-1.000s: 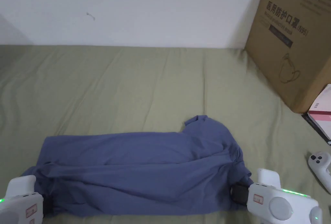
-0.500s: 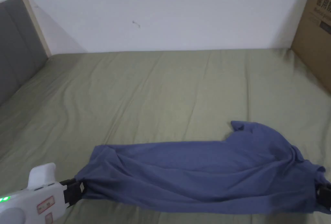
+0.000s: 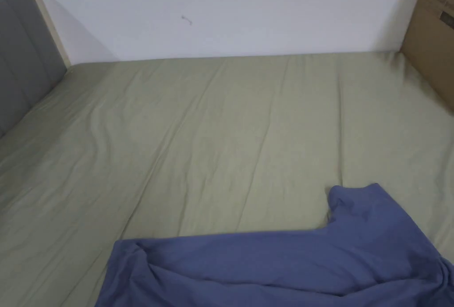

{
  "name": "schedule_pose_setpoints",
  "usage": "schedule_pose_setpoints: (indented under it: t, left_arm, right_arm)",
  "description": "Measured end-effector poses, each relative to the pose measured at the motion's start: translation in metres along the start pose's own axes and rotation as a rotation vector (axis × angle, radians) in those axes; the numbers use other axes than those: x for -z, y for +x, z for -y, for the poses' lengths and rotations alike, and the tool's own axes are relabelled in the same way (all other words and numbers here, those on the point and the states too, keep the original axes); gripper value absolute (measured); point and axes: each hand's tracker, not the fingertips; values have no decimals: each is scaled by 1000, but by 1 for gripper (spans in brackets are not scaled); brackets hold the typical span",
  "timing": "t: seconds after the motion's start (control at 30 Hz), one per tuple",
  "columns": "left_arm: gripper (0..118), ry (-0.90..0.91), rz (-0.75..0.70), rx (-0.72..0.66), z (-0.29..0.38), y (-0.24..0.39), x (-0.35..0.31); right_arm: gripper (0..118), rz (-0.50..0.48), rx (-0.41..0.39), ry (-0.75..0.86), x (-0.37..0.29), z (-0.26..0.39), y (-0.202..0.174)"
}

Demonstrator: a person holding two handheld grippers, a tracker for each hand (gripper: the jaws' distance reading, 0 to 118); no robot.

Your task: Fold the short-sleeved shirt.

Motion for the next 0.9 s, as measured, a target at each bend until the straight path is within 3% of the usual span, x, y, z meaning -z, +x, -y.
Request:
schedule_pose_setpoints:
  t: [0.03,0.07,0.1,0.3,0.53,0.57,0.6,0.63,0.67,0.7,0.73,0.9]
  left_arm:
    - [41,-5,-51,42,-1,3,0]
    - [55,-3,-89,83,-1,7,0]
    - [61,13,-119,129,-3,11,-3]
    - [63,230,-80,246,-29,54,-49]
    - [63,500,31,259,-60,108,-108]
    - [63,510,45,258,-62,113,-113]
    - [62,532,63,257,-62,116,-117]
    - [57,543,75,253,-63,118,-119]
    - [46,544,85,247,-65,122,-122]
    - [28,538,95,243,-65,123,-123]
    - [0,532,102,239,-64,124,-123]
    - [0,519,114,214,-60,119,-125]
  right_arm:
    - [48,25,-20,-12,0,1,-1]
    - [59,17,-24,-2,-1,2,-1]
    - [63,1,-28,2,4,3,10]
    - [64,-92,-132,220,-46,-16,-9]
    - [61,-311,-162,444,-104,-50,-55]
    - [56,-333,-179,439,-108,-54,-60]
    - [43,-356,-194,449,-111,-55,-65]
    - [20,-350,-200,463,-113,-56,-70]
    - [14,-347,-208,480,-115,-55,-75]
    - [11,-352,-215,475,-116,-56,-77]
    - [1,-355,-223,471,-116,-57,-80]
    - [0,-354,-235,489,-118,-56,-90]
